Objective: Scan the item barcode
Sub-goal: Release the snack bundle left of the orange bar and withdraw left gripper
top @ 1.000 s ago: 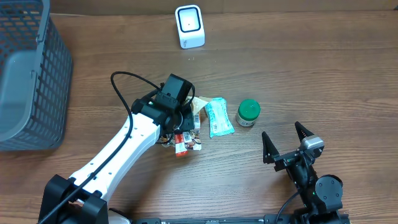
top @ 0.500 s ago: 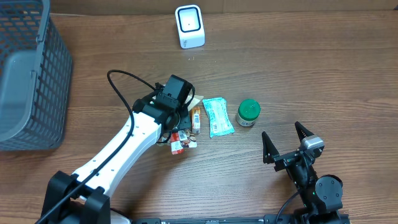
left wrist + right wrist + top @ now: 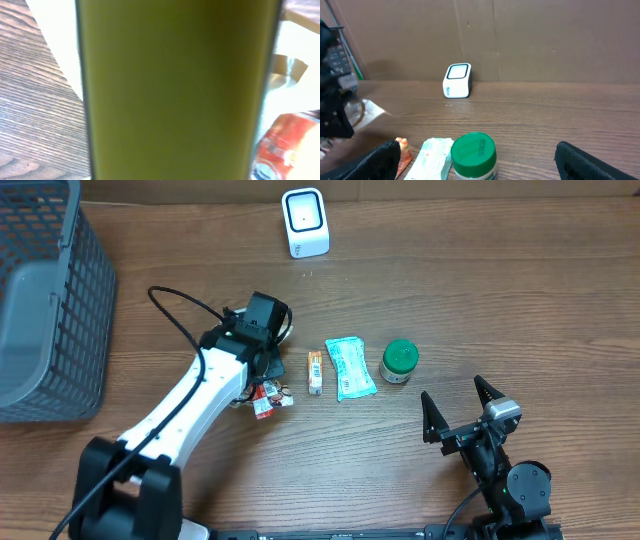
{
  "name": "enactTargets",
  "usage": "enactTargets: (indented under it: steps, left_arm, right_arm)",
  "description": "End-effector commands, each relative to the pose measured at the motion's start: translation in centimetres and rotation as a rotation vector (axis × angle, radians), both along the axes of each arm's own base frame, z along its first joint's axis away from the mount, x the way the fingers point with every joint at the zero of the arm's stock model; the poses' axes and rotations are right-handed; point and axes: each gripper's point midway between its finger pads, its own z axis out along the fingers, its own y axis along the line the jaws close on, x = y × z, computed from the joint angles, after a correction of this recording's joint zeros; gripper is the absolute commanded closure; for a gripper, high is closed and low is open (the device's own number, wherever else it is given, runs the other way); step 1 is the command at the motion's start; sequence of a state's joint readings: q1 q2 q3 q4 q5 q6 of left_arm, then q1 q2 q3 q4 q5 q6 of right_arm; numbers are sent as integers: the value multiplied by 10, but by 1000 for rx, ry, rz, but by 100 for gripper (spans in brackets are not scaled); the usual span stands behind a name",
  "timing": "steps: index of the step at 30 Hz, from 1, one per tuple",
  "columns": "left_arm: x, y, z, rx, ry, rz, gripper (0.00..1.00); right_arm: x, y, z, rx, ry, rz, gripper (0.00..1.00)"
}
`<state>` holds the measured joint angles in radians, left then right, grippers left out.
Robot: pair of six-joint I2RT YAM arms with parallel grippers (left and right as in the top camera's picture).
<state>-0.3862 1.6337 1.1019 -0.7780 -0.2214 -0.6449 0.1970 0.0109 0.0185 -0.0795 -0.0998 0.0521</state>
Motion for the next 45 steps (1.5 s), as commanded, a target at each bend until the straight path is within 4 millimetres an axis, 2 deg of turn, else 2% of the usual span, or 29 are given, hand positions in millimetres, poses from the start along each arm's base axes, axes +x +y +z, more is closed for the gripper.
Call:
enactTargets:
  steps: [1, 6, 8, 10, 13, 15, 16, 17, 20, 23, 24, 25, 27, 28, 30, 33, 35, 39, 45]
  left_arm:
    - [-1, 5, -30, 65, 72, -33, 96]
    - [-1, 6, -52, 83, 117, -31, 95]
    - [-1, 6, -53, 83, 118, -31, 86]
    - [-1, 6, -53, 82, 118, -31, 63]
    - [-2, 6, -53, 83, 120, -31, 48]
    - [-2, 6, -52, 85, 124, -31, 17]
    - [-1, 8, -48, 85, 126, -25, 5]
    - [2, 10, -42, 84, 124, -16, 2]
    - [11, 17, -22, 78, 109, -13, 1]
    - [21, 22, 9, 77, 85, -21, 0]
    - [26, 24, 28, 74, 67, -27, 0]
    - [28, 26, 35, 73, 60, -29, 0]
    - [35, 30, 64, 62, 26, -34, 0]
    - [37, 30, 72, 56, 16, -37, 0]
    - [44, 28, 105, 12, -27, -75, 0]
    - [51, 26, 142, -38, -88, -94, 0]
    - [59, 38, 176, -46, -157, -71, 0]
    - [63, 58, 192, -62, -190, -23, 0]
    - [61, 93, 191, -58, -175, 67, 0]
  right_arm:
    - [0, -1, -2, 4, -1, -3, 0]
    - [0, -1, -2, 4, -1, -3, 0]
    - [0, -1, -2, 4, -1, -3, 0]
    - [0, -1, -2, 4, -1, -3, 0]
    - [0, -1, -2, 4, -1, -3, 0]
    - [0, -1, -2, 4, -1, -3, 0]
    - [0, -1, -2, 4, -1, -3, 0]
    - [0, -1, -2, 4, -1, -3, 0]
    - [0, -1, -2, 4, -1, -3, 0]
    - [0, -1, -2, 4, -1, -3, 0]
    - [0, -1, -2, 4, -1, -3, 0]
    - [0, -1, -2, 4, -1, -3, 0]
    - [0, -1, -2, 4, -1, -3, 0]
    - [0, -1, -2, 4, -1, -3, 0]
    - [0, -1, -2, 4, -1, -3, 0]
    - [0, -1, -2, 4, -1, -3, 0]
    - [0, -1, -2, 4, -1, -3, 0]
    - [0, -1, -2, 4, -1, -3, 0]
    - [0, -1, -2, 4, -1, -3, 0]
